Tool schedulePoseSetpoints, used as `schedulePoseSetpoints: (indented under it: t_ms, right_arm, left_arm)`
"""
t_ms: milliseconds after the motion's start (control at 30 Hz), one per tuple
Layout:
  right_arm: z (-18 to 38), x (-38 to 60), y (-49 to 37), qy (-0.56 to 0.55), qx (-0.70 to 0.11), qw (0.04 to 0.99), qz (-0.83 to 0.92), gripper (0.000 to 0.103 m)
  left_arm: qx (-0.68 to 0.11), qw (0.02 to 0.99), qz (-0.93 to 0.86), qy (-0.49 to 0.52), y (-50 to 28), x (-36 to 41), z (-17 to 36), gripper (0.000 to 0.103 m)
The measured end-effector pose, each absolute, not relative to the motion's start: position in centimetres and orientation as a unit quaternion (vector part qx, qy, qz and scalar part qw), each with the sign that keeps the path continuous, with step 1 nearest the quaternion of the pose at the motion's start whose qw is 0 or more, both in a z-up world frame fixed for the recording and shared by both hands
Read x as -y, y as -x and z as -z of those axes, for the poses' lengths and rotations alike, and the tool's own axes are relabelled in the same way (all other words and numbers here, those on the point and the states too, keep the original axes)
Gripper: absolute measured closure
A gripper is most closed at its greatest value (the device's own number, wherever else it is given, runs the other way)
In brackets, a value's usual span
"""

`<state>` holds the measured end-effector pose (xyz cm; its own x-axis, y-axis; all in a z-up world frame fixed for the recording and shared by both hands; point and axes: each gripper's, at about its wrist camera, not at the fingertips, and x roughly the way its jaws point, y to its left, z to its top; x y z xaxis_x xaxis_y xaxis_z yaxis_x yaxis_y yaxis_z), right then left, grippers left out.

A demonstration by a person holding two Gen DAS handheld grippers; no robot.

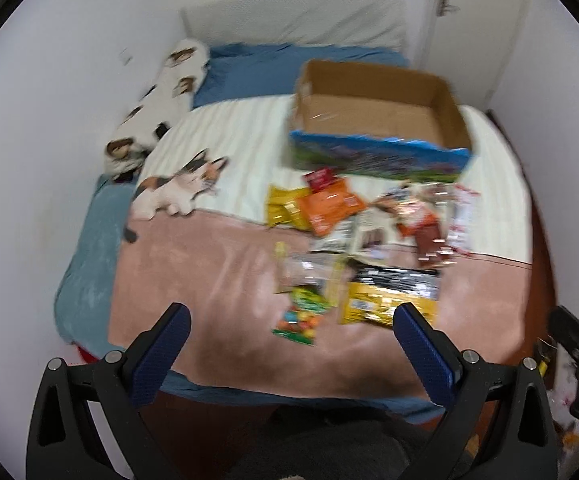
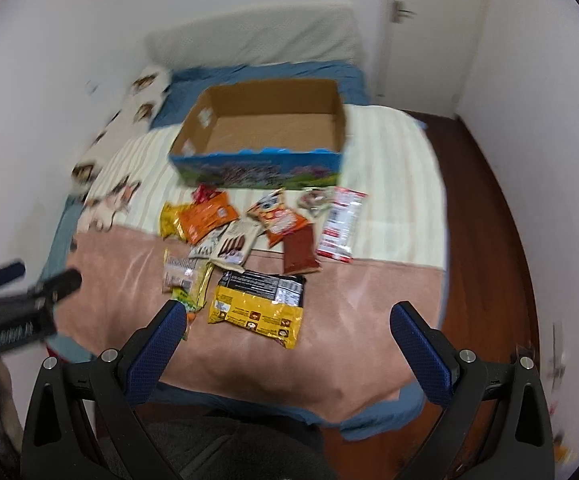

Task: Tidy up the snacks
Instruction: 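Grasp the clear cracker bag with the left tool while the right grasps the yellow-black bag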

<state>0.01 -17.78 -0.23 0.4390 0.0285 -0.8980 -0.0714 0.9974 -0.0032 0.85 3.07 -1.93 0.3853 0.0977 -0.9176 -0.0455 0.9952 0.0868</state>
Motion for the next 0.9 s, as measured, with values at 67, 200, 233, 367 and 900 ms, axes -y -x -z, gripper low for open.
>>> schedulePoseSetpoints:
  t_ms: [67,200,233,367,900]
  right_arm:
    - [2.9,16.5,-1.9,0.065,-0.538,0.839,-0.058,0.0]
    - [10.2,13.0,-5.9,0.16,-0.58,0.787,-0.133,0.0]
    - [11.7,12.3,-6.5,0.176,-0.589,0.774,-0.148,0.0]
    - [19.1,8.6,-8.6,0.261,-0.617,0.707,-0.225,0.0]
    - [31.6,7.4,-9.5,0.312,-0.673,0.617,-0.264,0.003]
  left_arm:
    - [-0.568,0.82,-0.068,-0.026,-1.7,-4.4,4.4,0.0]
    - [-0.611,0.786,-0.091,-0.022,-2.8,-6.7,10.4,0.0]
    - [-0.621,0.778,-0.095,-0.016,-3.1,-7.3,11.8,0.0]
    - [-0.656,0.747,-0.107,-0.001,-3.5,-8.7,16.6,0.0]
    - [-0.721,0.652,-0.092,0.216,-6.3,-11.7,25.7,0.001]
